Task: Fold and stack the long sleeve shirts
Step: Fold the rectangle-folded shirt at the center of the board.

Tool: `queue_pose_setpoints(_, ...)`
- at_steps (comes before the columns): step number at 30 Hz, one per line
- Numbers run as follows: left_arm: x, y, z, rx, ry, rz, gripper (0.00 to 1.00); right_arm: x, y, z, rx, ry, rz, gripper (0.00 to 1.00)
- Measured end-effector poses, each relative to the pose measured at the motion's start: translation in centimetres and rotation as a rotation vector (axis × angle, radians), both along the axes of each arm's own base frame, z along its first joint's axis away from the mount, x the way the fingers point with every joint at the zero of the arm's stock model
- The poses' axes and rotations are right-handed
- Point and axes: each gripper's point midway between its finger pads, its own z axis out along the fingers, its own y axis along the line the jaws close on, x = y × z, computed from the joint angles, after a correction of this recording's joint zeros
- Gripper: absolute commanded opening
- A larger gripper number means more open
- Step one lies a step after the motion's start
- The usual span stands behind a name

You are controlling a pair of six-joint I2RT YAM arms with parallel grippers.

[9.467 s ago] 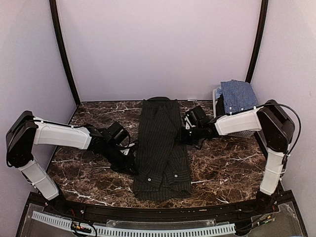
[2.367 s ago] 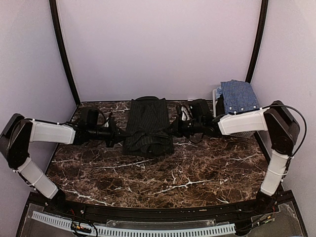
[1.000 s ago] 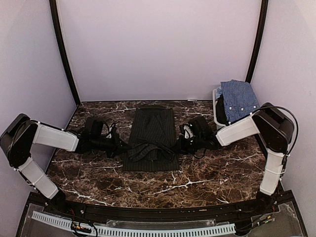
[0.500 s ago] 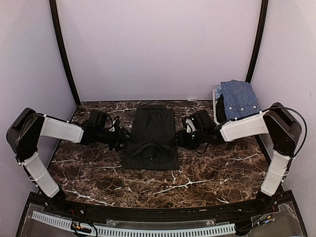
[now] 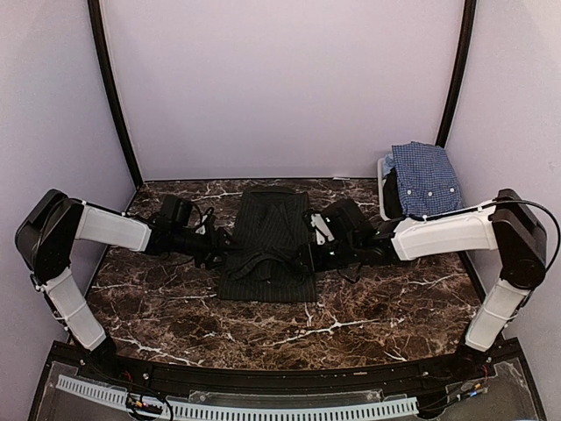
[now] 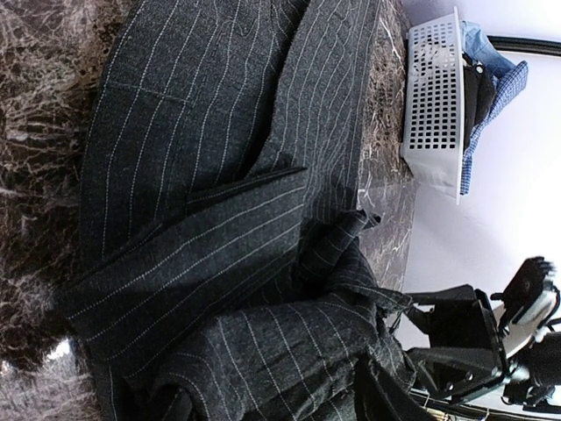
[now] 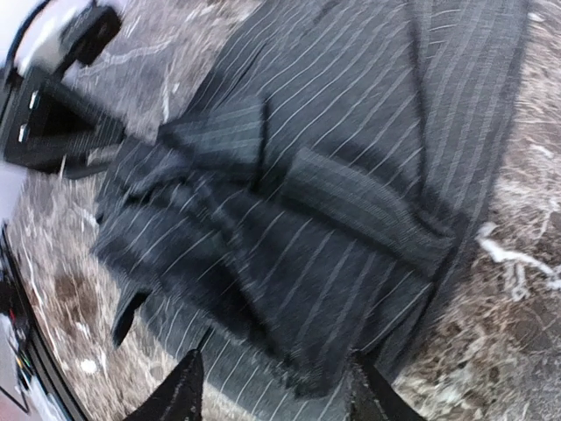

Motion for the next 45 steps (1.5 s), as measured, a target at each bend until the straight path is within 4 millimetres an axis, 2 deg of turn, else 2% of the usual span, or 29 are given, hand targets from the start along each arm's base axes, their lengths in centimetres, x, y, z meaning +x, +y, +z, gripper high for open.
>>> queue_pose_setpoints(6, 0.0, 0.0, 0.0, -0.002, 0.002, -0.002, 0.57, -3.2, 2.1, 0.5, -0.081, -0.044, 0.102, 0.25)
queue_pose_setpoints(9, -0.1, 0.0, 0.0, -0.003, 0.003, -0.003, 0.57, -4.3, 3.2, 1.0, -0.089, -0.056, 0.139, 0.18)
queue_pose_setpoints(12, -0.1, -0.1, 0.0, -0.005, 0.005, -0.004, 0.57, -5.1, 5.1, 1.3, -0.080, -0.058, 0.176, 0.13)
queue_pose_setpoints(16, -0.1, -0.1, 0.1, -0.007, 0.006, -0.006, 0.57, -6.0, 7.3, -0.3, -0.095, -0.025, 0.218, 0.09)
queue_pose_setpoints(22, -0.2, -0.1, 0.1, -0.008, 0.007, -0.006, 0.57, -5.8, 8.2, -2.9, -0.151, 0.016, 0.219, 0.10)
queue_pose_setpoints(27, -0.1, -0.1, 0.1, -0.008, 0.007, -0.006, 0.62, -3.8, 9.8, -2.1, -0.142, 0.000, 0.188, 0.11)
queue_pose_setpoints(33, -0.2, -0.1, 0.0, -0.005, 0.004, -0.008, 0.69, 0.9, 9.8, -1.2, -0.111, -0.004, 0.094, 0.11)
queue_pose_setpoints(40, 0.0, 0.1, 0.3, 0.008, -0.015, -0.001, 0.75, 7.2, 9.0, -3.1, -0.095, 0.031, -0.003, 0.12)
queue_pose_setpoints(45, 0.1, 0.7, 1.7, 0.031, -0.071, 0.009, 0.76, 9.4, 8.8, -3.8, -0.096, 0.047, -0.026, 0.19)
